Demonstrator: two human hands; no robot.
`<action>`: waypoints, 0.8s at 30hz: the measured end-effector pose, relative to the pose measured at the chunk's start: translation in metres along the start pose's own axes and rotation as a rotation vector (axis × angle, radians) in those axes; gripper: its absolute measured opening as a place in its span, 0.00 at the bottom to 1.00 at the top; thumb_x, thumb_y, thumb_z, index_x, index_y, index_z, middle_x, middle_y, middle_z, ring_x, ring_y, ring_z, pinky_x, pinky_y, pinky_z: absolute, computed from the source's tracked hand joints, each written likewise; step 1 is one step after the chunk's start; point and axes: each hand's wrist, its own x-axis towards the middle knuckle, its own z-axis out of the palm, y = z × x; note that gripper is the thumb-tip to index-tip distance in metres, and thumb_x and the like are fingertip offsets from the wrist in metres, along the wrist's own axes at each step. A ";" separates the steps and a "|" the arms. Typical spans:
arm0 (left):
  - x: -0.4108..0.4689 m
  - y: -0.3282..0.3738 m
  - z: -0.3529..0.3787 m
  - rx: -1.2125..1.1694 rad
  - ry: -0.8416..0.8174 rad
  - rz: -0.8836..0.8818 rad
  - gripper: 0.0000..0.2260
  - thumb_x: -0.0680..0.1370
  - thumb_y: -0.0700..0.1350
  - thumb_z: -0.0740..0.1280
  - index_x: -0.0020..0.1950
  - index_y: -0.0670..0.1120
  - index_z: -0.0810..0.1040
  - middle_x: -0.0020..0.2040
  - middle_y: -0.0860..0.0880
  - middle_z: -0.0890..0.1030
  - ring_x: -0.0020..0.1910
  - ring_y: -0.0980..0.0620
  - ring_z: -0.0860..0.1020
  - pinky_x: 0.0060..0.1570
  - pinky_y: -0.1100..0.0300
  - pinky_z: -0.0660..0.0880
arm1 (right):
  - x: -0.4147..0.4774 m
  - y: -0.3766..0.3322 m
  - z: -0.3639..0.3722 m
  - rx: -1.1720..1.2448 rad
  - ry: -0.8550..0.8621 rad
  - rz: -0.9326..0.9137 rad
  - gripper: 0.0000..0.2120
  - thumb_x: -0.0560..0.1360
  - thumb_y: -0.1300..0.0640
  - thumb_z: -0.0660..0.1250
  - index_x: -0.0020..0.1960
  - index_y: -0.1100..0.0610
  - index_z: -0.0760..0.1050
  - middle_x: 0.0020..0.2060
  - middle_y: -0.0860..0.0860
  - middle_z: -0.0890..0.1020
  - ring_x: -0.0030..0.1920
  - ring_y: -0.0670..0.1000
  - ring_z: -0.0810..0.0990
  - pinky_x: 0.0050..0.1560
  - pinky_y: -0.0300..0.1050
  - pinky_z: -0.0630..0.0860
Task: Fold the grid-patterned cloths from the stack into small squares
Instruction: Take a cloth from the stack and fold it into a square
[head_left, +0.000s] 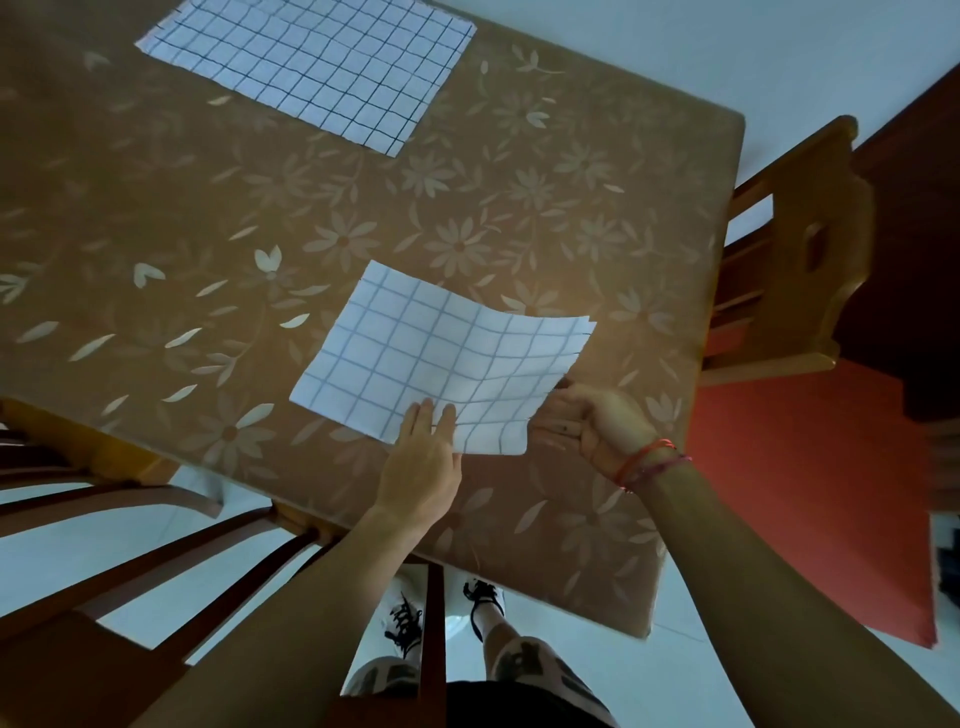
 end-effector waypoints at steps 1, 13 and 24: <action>-0.001 -0.004 0.000 -0.024 -0.010 0.017 0.24 0.82 0.41 0.58 0.78 0.43 0.57 0.78 0.40 0.56 0.78 0.44 0.51 0.73 0.52 0.59 | 0.002 0.001 -0.003 -0.028 0.034 -0.020 0.14 0.75 0.69 0.59 0.59 0.63 0.74 0.30 0.54 0.80 0.28 0.52 0.81 0.41 0.51 0.78; -0.024 -0.070 -0.003 -0.022 0.001 0.349 0.31 0.71 0.28 0.69 0.72 0.44 0.69 0.75 0.42 0.65 0.74 0.43 0.62 0.67 0.49 0.66 | -0.004 0.012 -0.018 -1.283 0.177 0.345 0.18 0.81 0.70 0.52 0.69 0.76 0.59 0.72 0.63 0.63 0.72 0.61 0.63 0.34 0.26 0.64; -0.044 -0.091 -0.016 0.106 0.252 0.233 0.10 0.72 0.37 0.71 0.52 0.41 0.83 0.50 0.46 0.84 0.52 0.44 0.79 0.48 0.49 0.76 | -0.003 0.024 -0.025 -1.769 0.041 0.263 0.20 0.80 0.70 0.54 0.70 0.75 0.58 0.71 0.67 0.63 0.72 0.62 0.64 0.33 0.30 0.64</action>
